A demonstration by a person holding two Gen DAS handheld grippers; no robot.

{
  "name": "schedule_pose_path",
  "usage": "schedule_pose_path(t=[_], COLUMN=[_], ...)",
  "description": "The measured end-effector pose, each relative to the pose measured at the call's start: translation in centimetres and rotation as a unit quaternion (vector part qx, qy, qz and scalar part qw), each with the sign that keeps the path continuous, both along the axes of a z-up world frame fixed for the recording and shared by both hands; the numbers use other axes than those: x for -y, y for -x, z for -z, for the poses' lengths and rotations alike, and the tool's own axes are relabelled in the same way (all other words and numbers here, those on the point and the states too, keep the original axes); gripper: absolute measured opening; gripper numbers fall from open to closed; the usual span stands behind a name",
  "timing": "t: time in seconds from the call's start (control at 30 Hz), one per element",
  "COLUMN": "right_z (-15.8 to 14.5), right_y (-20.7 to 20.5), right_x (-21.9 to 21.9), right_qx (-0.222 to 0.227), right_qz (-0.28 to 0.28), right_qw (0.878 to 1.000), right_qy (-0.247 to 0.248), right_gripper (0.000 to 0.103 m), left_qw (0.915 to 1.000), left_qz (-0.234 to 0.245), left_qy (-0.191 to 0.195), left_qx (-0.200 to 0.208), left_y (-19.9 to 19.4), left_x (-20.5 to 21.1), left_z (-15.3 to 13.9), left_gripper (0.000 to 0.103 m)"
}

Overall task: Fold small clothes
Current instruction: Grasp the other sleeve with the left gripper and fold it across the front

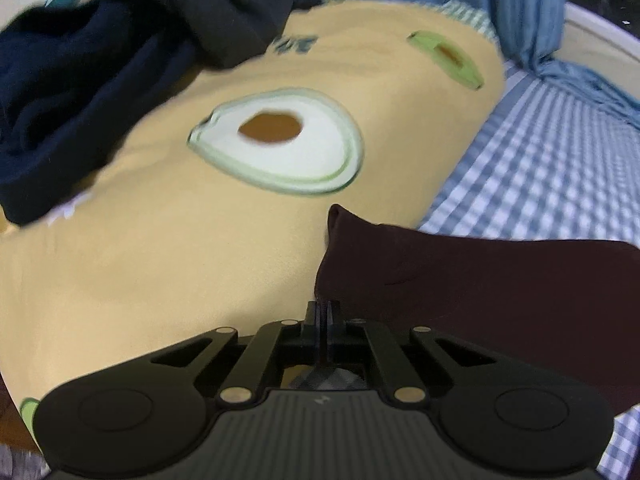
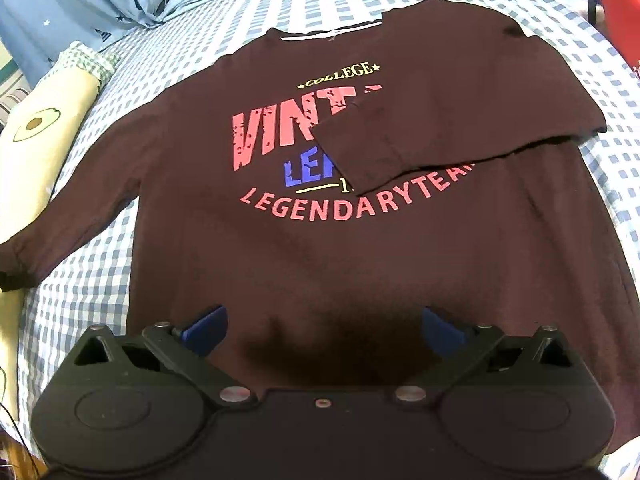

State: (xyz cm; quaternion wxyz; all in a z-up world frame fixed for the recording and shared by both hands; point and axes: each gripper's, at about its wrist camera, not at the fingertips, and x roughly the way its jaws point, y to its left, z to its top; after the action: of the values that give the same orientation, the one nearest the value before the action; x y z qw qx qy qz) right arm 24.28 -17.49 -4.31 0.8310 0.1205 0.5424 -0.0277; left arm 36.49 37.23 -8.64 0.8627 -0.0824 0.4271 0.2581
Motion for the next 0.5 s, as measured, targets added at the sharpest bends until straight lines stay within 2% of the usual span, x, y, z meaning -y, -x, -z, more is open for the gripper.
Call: schedule_pose_path(t=[0.17,0.27,0.4,0.5], right_z=[0.0,0.1,0.1,0.1], right_y=[0.0,0.1,0.4,0.6], right_x=[-0.3,-0.2,0.3,1.0], right_qx=[0.004,0.005,0.010,0.012], right_qz=[-0.004,-0.002,0.004,0.011], right_qw=[1.000,1.000,1.000,0.999], right_qy=[-0.008,-0.013,-0.021,-0.030], right_gripper=[0.102,0.102,0.102,0.102], left_qw=[0.9972,0.9938,0.9882,0.9823], left_qz=[0.057,0.087,0.124,0.157], left_qy=[-0.024,-0.023,-0.004,-0.003], left_qx=[0.041,0.066,0.090,0.102], left_y=[0.6,0.6,0.6,0.7], left_x=[4.1,7.0,11.4,14.9], left_z=[-3.7,-6.5,-9.9,-11.4], left_gripper=[0.000,0.000,0.000,0.000])
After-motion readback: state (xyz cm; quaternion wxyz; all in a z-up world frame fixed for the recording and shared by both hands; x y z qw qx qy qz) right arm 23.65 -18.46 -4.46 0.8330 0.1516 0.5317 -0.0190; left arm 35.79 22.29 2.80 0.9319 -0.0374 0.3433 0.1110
